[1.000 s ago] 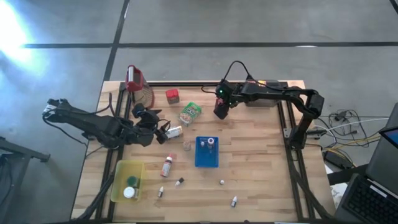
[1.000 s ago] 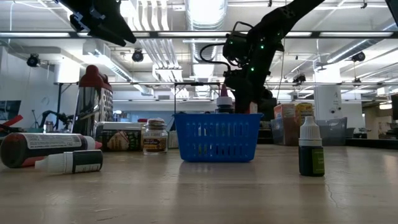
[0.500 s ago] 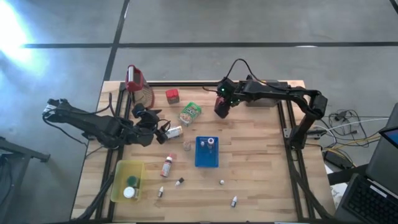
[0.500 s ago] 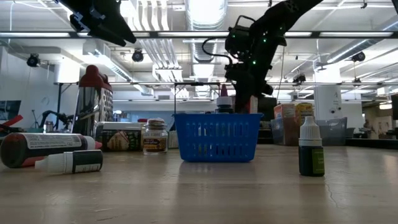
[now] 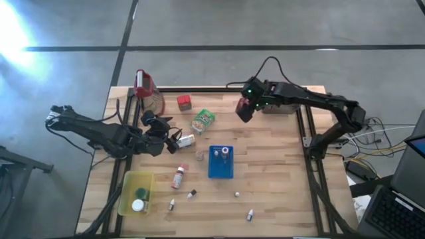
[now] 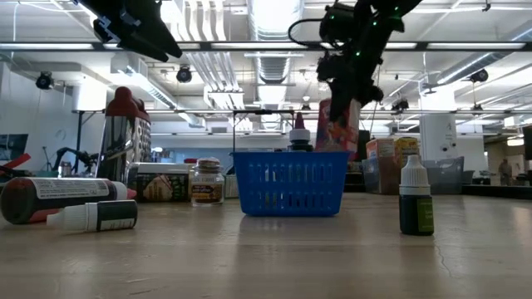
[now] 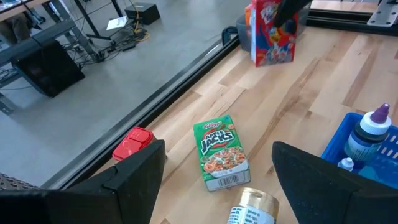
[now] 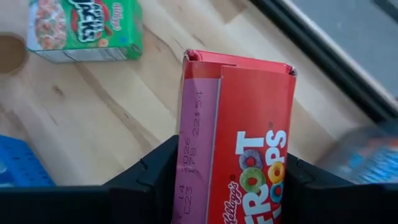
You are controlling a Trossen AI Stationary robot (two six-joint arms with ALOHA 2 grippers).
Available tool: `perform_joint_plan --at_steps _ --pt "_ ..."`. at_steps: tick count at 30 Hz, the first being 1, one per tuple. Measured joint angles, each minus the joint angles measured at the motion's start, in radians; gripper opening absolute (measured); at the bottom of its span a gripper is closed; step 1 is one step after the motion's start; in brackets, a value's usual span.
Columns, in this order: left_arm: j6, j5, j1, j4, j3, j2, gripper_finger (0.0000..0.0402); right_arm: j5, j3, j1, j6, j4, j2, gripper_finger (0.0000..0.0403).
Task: Pick & Place Kitchen Items
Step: Put the red cereal box into the black bin
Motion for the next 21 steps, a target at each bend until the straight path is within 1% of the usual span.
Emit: perform_joint_plan --at_steps 5,15,18,21 --pt "0.000 0.000 0.000 0.000 0.000 0.000 0.0301 0.080 0.000 -0.004 0.043 -0.086 -0.078 0.0179" --pt "0.000 0.000 0.000 0.000 0.000 0.000 0.0301 0.286 0.000 -0.025 0.190 -0.201 -0.238 0.0159" --pt "0.000 0.000 0.000 0.000 0.000 0.000 0.0300 0.344 0.000 -0.041 0.247 -0.248 -0.276 0.0166" --pt "0.000 0.000 0.000 0.000 0.000 0.000 0.0300 0.369 -0.001 -0.060 0.295 -0.291 -0.301 0.0176"
